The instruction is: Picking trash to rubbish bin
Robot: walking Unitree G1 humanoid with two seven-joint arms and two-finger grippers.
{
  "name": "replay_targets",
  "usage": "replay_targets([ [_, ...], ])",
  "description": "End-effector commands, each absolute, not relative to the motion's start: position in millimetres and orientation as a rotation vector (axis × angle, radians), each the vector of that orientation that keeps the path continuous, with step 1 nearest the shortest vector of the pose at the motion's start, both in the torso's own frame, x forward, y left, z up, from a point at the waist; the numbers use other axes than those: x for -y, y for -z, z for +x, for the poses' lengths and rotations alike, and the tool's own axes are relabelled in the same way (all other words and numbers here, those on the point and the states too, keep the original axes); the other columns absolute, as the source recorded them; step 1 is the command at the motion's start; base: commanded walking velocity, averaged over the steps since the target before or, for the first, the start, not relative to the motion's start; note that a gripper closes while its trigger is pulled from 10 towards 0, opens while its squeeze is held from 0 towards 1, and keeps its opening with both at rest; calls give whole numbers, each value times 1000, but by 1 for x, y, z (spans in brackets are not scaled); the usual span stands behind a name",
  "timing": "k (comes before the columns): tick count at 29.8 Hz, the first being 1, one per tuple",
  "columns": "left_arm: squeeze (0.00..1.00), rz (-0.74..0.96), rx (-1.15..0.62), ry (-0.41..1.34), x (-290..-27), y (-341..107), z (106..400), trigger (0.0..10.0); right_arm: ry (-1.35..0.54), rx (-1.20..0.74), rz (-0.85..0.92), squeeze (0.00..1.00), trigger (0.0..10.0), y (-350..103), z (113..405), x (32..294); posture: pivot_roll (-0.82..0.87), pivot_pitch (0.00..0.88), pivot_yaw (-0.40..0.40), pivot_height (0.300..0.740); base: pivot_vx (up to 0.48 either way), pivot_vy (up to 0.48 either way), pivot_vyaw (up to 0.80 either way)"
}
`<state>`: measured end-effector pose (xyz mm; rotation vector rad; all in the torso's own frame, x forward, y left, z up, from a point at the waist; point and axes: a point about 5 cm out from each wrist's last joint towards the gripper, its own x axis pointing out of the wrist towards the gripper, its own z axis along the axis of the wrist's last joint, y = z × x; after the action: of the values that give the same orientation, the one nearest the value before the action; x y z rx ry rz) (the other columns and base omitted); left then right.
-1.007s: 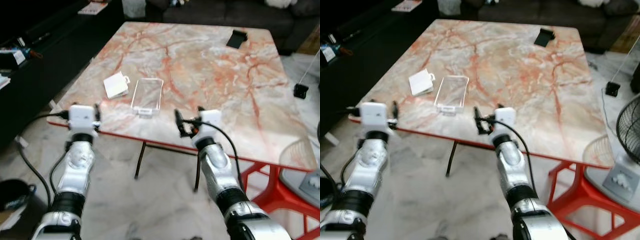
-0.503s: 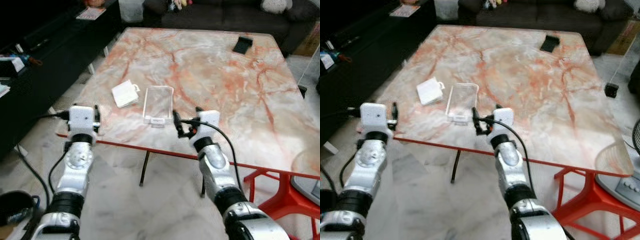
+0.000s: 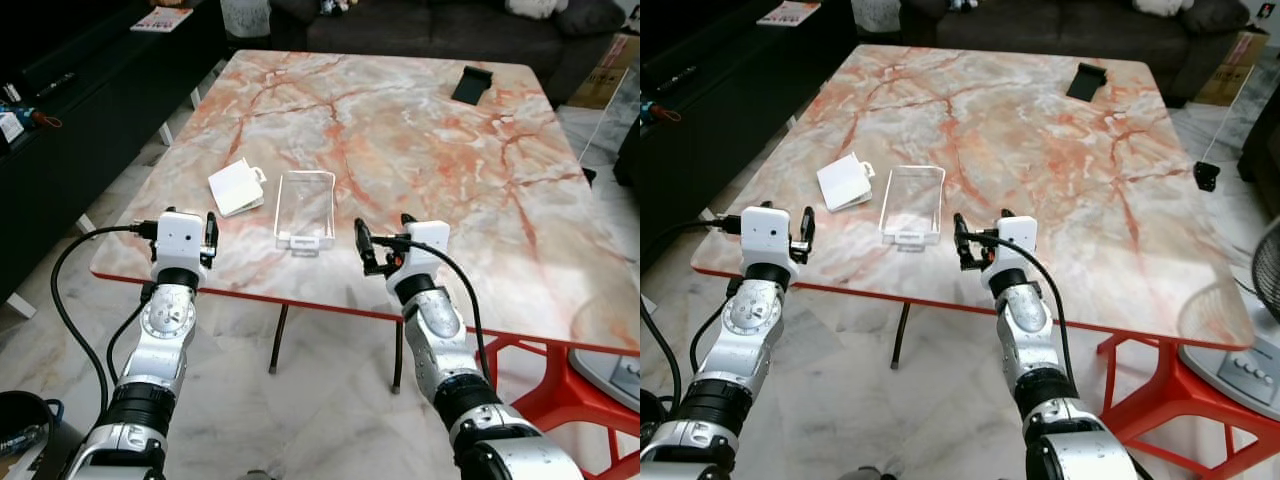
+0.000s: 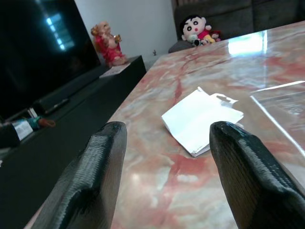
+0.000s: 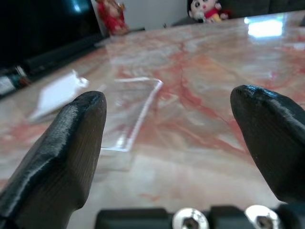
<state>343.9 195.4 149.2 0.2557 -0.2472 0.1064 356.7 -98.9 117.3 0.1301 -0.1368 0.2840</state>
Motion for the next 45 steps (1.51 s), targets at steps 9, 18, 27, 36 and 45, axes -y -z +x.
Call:
replay_targets([
  [9,0,261,251,-83,-192,-151,344,10000,-278,133,150,0,10000,-117,357,100,111,113,16,728,165,0,-235],
  [18,0,256,253,-90,-192,-151,344,10000,-279,143,145,0,10000,-118,356,101,110,117,14,728,296,0,-240],
  [27,0,255,261,-98,-193,-152,343,10000,-300,154,88,0,10000,-118,356,98,111,119,11,728,297,0,122],
  [36,0,253,267,-106,-194,-153,343,10000,-297,145,108,0,10000,-118,356,98,113,123,9,728,297,0,389],
  [45,0,248,268,-111,-194,-154,343,10000,-302,147,92,0,10000,-116,355,98,112,127,10,728,285,0,533],
])
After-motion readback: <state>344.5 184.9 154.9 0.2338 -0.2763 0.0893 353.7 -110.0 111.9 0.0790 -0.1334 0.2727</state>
